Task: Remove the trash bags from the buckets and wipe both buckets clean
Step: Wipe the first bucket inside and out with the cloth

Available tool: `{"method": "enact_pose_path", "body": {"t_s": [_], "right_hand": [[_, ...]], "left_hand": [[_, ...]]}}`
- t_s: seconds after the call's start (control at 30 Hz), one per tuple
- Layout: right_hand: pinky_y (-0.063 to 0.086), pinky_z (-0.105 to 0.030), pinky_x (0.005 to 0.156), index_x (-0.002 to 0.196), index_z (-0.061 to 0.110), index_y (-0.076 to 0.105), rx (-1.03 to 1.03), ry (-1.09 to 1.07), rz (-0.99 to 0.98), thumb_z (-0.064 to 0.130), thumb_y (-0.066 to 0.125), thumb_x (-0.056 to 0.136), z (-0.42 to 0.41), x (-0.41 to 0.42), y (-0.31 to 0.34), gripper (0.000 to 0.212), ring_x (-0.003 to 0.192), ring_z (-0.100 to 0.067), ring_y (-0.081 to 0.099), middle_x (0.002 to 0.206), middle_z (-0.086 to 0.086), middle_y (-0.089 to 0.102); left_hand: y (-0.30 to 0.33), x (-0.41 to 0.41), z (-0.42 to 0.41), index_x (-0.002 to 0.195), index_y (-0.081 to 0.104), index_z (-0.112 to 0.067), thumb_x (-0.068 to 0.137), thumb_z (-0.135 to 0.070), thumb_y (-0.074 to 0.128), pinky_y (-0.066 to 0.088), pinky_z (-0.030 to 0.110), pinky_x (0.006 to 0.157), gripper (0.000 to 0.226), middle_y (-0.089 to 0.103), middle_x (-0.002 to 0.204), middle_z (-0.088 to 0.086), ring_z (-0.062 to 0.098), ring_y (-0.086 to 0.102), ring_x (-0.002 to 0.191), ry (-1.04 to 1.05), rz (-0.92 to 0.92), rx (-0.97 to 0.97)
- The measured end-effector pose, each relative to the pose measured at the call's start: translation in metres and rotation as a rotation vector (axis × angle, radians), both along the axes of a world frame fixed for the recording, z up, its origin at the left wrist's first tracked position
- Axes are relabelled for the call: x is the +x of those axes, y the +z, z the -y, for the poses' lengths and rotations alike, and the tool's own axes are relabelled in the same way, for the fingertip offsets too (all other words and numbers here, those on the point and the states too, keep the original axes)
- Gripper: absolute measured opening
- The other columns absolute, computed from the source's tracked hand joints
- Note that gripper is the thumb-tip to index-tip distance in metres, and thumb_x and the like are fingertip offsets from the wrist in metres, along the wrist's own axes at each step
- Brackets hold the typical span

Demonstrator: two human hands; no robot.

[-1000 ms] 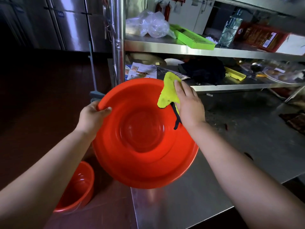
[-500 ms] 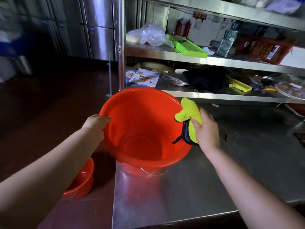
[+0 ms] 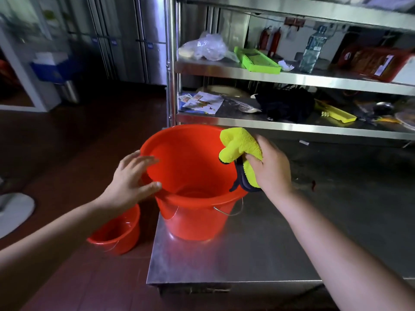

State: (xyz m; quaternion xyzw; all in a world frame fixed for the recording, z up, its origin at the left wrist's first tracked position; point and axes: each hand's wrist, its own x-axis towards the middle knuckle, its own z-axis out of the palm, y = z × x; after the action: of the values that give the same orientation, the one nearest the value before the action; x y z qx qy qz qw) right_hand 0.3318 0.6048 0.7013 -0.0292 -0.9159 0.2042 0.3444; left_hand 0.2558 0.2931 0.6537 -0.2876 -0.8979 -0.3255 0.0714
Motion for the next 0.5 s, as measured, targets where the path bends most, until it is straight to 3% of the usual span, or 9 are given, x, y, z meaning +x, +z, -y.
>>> {"method": "enact_pose_path", "body": {"t_s": [0.07,0.13,0.23,0.3,0.37,0.43,0.5], "right_hand": [[0.049,-0.039,0.071,0.118,0.009,0.057,0.007,0.016,-0.008,0.015,0.068,0.082,0.004,0.006,0.005,0.038,0.095,-0.03,0.061,0.106,-0.006,0.066],[0.048,-0.036,0.073,0.12,0.012,0.056,0.021,0.04,-0.01,0.014,0.068,0.081,0.008,0.011,0.011,0.041,0.098,-0.028,0.061,0.11,-0.003,0.066],[0.046,-0.032,0.074,0.12,0.019,0.054,-0.02,0.068,-0.005,0.014,0.069,0.08,0.012,0.018,0.024,0.044,0.096,-0.024,0.061,0.107,0.001,0.067],[0.046,-0.035,0.072,0.115,0.022,0.052,-0.063,0.047,-0.011,0.015,0.071,0.078,0.015,0.02,0.037,0.042,0.089,-0.024,0.061,0.096,0.005,0.065],[0.047,-0.037,0.071,0.109,0.025,0.05,-0.093,0.025,-0.03,0.015,0.072,0.076,0.02,0.019,0.053,0.041,0.086,-0.023,0.06,0.091,0.01,0.06],[0.047,-0.038,0.07,0.103,0.032,0.049,-0.122,0.025,-0.036,0.016,0.073,0.075,0.029,0.016,0.069,0.041,0.083,-0.019,0.06,0.087,0.015,0.059],[0.046,-0.033,0.068,0.097,0.039,0.048,-0.147,0.055,-0.016,0.016,0.073,0.073,0.039,0.013,0.082,0.042,0.077,-0.008,0.059,0.08,0.022,0.06]], "left_hand": [[-0.003,0.0,0.01,0.12,0.063,-0.016,0.069,-0.081,0.037,0.015,0.041,0.113,0.087,0.057,0.128,-0.002,0.022,0.031,0.138,-0.196,-0.179,-0.326],[-0.006,-0.006,0.01,0.106,0.068,-0.009,0.079,-0.059,0.051,0.022,0.043,0.113,0.059,0.066,0.113,0.007,0.026,0.05,0.125,-0.254,-0.305,-0.437],[0.0,-0.022,-0.003,0.094,0.067,-0.002,0.076,-0.022,0.074,0.031,0.048,0.107,0.028,0.066,0.092,0.013,0.033,0.063,0.097,-0.252,-0.331,-0.303],[0.017,-0.036,-0.013,0.084,0.064,-0.001,0.073,-0.019,0.07,0.043,0.046,0.09,0.022,0.062,0.078,0.011,0.034,0.062,0.081,-0.248,-0.312,-0.184],[0.037,-0.051,-0.019,0.077,0.062,-0.001,0.075,-0.019,0.065,0.041,0.034,0.068,0.018,0.056,0.069,0.005,0.031,0.057,0.069,-0.221,-0.295,-0.024],[0.048,-0.068,-0.022,0.08,0.063,-0.002,0.083,-0.014,0.066,0.039,0.033,0.062,0.013,0.056,0.069,0.005,0.031,0.056,0.068,-0.151,-0.227,0.097],[0.048,-0.087,-0.022,0.087,0.065,-0.003,0.086,-0.014,0.065,0.045,0.037,0.066,0.01,0.062,0.076,0.014,0.029,0.057,0.069,-0.06,-0.071,0.178]]}}
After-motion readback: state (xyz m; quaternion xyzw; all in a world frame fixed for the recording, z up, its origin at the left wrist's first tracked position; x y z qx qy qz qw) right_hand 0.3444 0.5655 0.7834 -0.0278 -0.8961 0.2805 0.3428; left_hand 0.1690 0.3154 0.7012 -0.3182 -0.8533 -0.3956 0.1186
